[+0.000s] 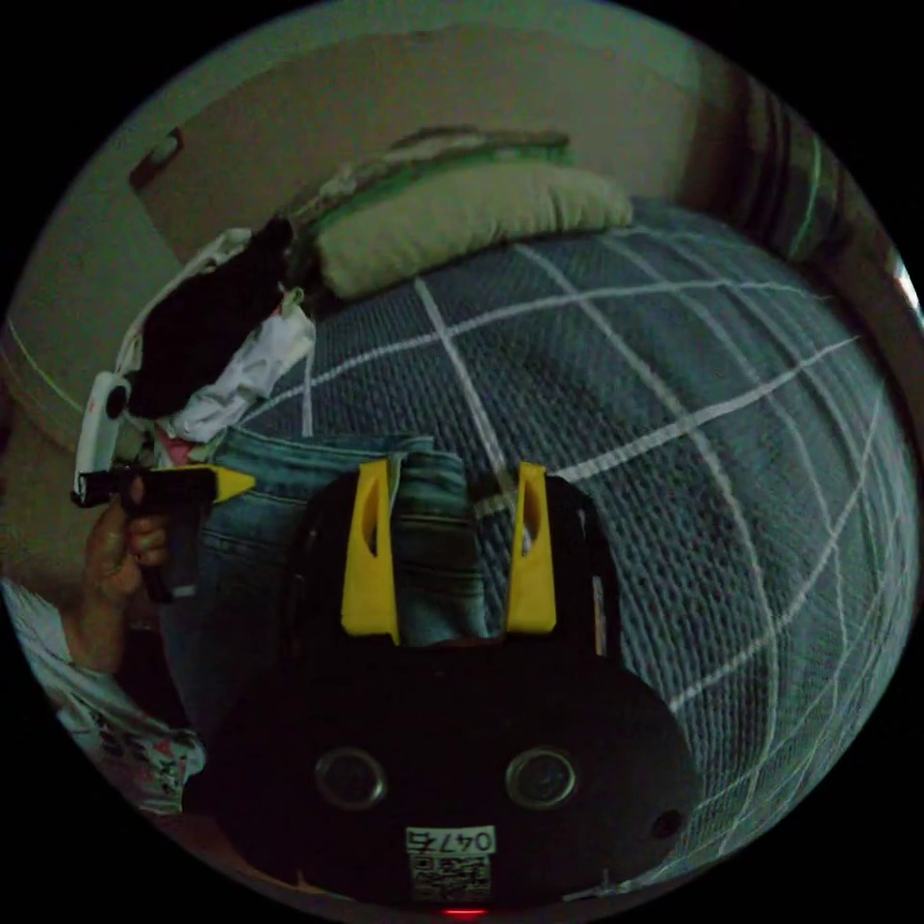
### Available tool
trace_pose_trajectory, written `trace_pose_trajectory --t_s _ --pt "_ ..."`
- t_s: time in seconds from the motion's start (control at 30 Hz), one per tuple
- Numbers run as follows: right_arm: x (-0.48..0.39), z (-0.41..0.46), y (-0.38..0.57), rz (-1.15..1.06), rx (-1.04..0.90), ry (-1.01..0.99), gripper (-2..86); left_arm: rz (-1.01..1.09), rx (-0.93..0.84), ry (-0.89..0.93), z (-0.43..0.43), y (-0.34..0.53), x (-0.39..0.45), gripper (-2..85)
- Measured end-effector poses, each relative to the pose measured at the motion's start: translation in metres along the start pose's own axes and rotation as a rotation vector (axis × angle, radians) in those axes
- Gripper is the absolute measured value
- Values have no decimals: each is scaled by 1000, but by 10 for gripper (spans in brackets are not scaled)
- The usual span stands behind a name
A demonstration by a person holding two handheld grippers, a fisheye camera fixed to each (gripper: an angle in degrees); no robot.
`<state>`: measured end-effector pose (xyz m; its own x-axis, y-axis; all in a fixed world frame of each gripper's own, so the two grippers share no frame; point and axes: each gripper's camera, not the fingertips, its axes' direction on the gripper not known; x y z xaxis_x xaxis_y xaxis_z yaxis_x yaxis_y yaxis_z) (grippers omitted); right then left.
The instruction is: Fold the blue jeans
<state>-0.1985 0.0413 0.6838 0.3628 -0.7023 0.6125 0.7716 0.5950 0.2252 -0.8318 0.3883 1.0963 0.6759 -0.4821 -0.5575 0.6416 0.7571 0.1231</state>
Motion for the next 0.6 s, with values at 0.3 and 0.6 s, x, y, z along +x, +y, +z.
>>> trace_pose_trajectory --t_s 0.3,0.6 --pt "-39 -16 8 -283 -43 157 17 226 83 -60 0 67 66 46" --pt "-15 -180 140 -224 282 38 10 515 159 137 -16 217 179 45"
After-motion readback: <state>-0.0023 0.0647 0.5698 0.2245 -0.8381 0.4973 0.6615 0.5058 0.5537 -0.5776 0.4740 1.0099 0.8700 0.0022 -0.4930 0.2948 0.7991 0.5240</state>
